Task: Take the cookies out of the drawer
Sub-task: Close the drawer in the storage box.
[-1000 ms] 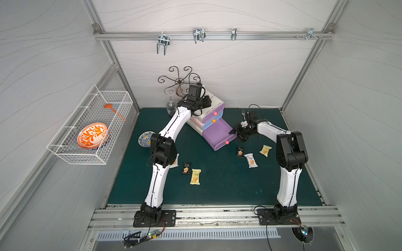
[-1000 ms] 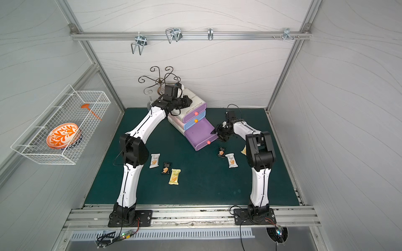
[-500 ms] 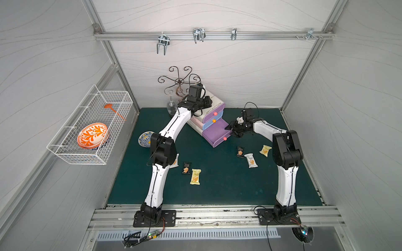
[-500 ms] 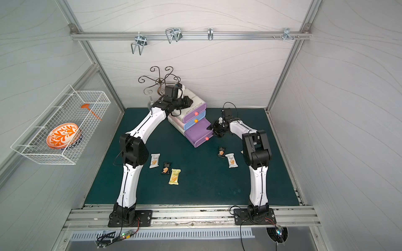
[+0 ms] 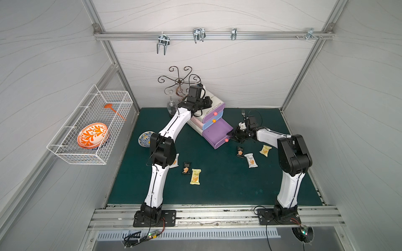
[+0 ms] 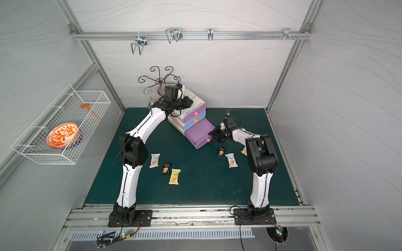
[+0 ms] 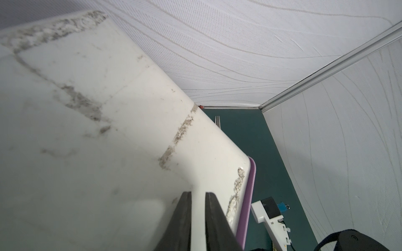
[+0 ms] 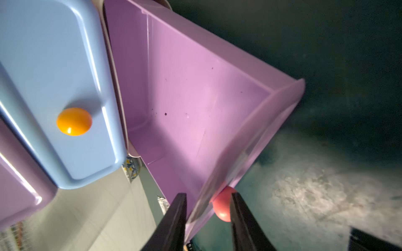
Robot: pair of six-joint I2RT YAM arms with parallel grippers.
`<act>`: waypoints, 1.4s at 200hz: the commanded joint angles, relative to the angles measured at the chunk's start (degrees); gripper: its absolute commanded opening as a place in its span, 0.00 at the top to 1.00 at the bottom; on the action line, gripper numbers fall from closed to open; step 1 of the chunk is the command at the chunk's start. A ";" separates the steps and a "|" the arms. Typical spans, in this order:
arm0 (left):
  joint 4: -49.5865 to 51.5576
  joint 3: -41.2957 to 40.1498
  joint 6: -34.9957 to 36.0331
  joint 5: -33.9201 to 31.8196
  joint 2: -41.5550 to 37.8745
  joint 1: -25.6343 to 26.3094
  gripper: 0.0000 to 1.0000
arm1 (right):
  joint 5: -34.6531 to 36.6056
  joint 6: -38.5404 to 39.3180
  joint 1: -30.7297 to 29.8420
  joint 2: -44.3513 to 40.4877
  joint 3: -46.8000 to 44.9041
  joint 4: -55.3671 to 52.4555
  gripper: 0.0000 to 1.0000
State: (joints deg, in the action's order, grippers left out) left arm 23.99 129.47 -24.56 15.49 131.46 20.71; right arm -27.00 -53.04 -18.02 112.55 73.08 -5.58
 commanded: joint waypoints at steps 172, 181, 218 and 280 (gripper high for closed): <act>10.47 -4.03 0.65 0.16 1.96 -0.69 0.80 | -2.09 -0.81 1.33 -2.52 -9.35 7.45 0.97; 10.48 -4.13 0.69 0.24 1.98 -0.67 0.80 | -2.21 -1.10 1.12 -0.48 -7.62 7.99 0.97; 10.38 -4.53 0.56 0.60 2.03 -0.67 0.80 | -2.58 -3.65 -0.37 7.53 0.68 10.29 0.97; 10.19 -6.02 0.57 1.64 1.81 -0.67 0.80 | -3.23 -9.30 -3.32 17.74 13.98 13.39 0.97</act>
State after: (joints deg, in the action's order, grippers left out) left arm 22.96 127.07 -24.21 17.19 130.41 20.40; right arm -29.43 -59.46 -19.97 127.15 82.83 5.45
